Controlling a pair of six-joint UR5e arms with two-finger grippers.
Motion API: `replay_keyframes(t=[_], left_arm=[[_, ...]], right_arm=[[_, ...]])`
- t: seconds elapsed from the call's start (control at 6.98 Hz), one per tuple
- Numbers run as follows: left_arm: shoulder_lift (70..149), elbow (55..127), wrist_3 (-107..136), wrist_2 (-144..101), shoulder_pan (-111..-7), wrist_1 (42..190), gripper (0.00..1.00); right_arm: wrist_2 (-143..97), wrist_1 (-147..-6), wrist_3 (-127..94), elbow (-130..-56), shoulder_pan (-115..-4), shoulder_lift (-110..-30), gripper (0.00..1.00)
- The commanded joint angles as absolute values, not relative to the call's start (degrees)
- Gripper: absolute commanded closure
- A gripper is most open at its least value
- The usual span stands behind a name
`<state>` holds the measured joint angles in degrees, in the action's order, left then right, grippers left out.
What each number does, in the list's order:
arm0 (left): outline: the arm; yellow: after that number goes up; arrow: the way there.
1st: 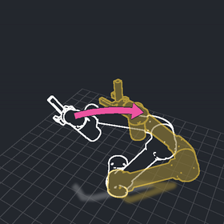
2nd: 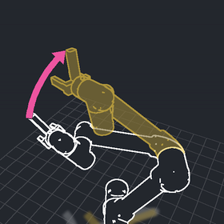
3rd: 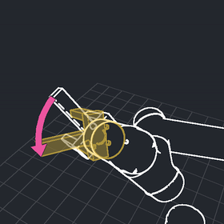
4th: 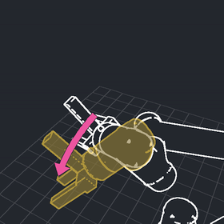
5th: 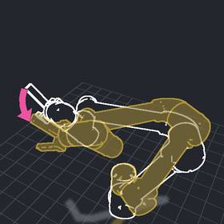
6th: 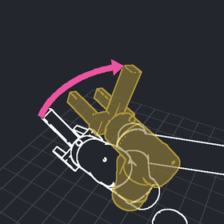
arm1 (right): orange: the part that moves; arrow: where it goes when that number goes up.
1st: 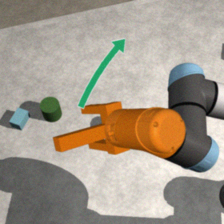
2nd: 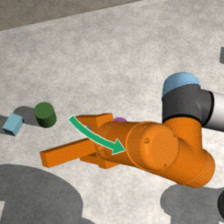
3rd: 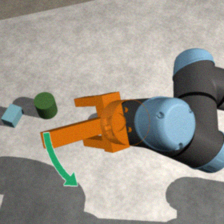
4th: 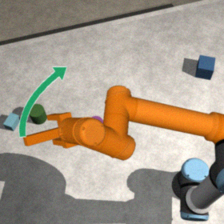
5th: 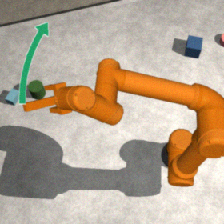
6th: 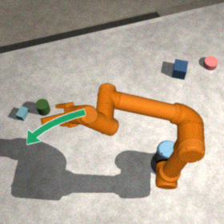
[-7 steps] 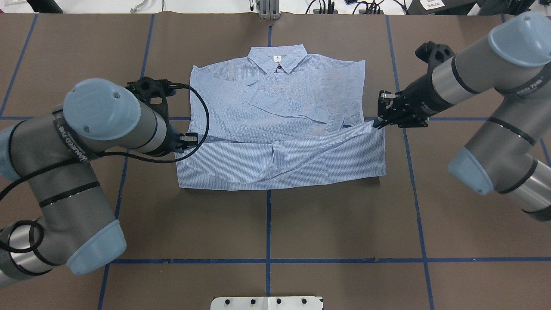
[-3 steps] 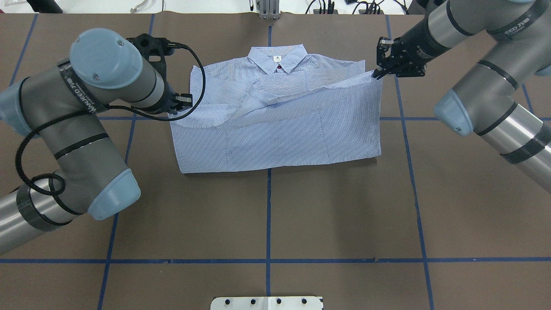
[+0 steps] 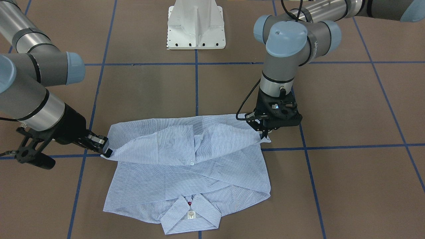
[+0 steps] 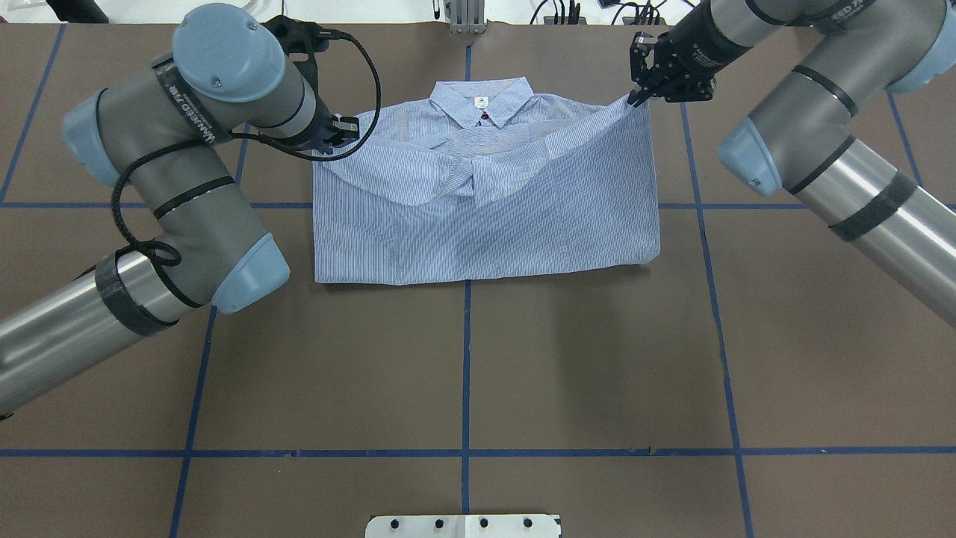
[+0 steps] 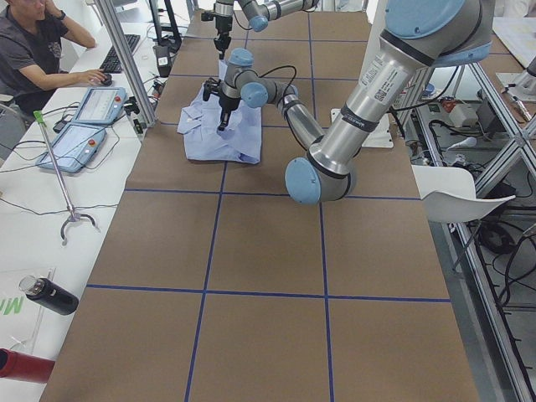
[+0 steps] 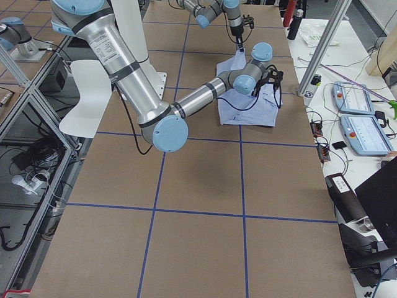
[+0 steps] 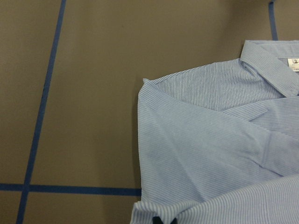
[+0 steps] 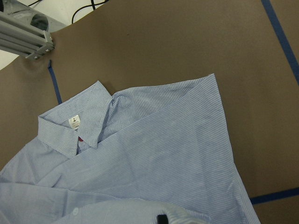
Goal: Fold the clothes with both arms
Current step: 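Lay the hem near the collar and open both grippers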
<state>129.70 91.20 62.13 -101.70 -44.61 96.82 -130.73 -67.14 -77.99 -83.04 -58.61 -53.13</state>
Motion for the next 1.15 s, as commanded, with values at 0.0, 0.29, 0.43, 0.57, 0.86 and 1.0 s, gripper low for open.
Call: replay_keyframes(t=[0.0, 0.29, 0.43, 0.57, 0.86, 1.0], left_arm=[[134.36, 79.51, 62.05, -101.69, -47.36, 105.26, 1.00], [135.53, 73.59, 59.96, -101.51, -49.04, 109.94, 1.00], [135.53, 72.78, 59.77, -101.51, -49.04, 109.95, 1.00], [135.44, 71.99, 59.77, -101.43, -49.04, 109.95, 1.00], [135.53, 71.19, 59.77, -101.34, -48.78, 110.04, 1.00], [135.61, 70.67, 59.94, -101.34, -48.26, 111.00, 1.00]], right_arm=[[-128.07, -67.06, -78.05, -74.31, -58.71, -46.26, 1.00], [-125.26, -63.58, -77.96, -67.88, -58.71, -43.60, 1.00], [-125.16, -61.89, -77.96, -66.20, -58.71, -43.68, 1.00], [-124.29, -61.70, -77.96, -65.75, -58.71, -43.68, 1.00], [-124.10, -61.70, -77.96, -65.57, -58.36, -44.12, 1.00], [-124.10, -61.61, -77.96, -65.57, -58.36, -44.64, 1.00]])
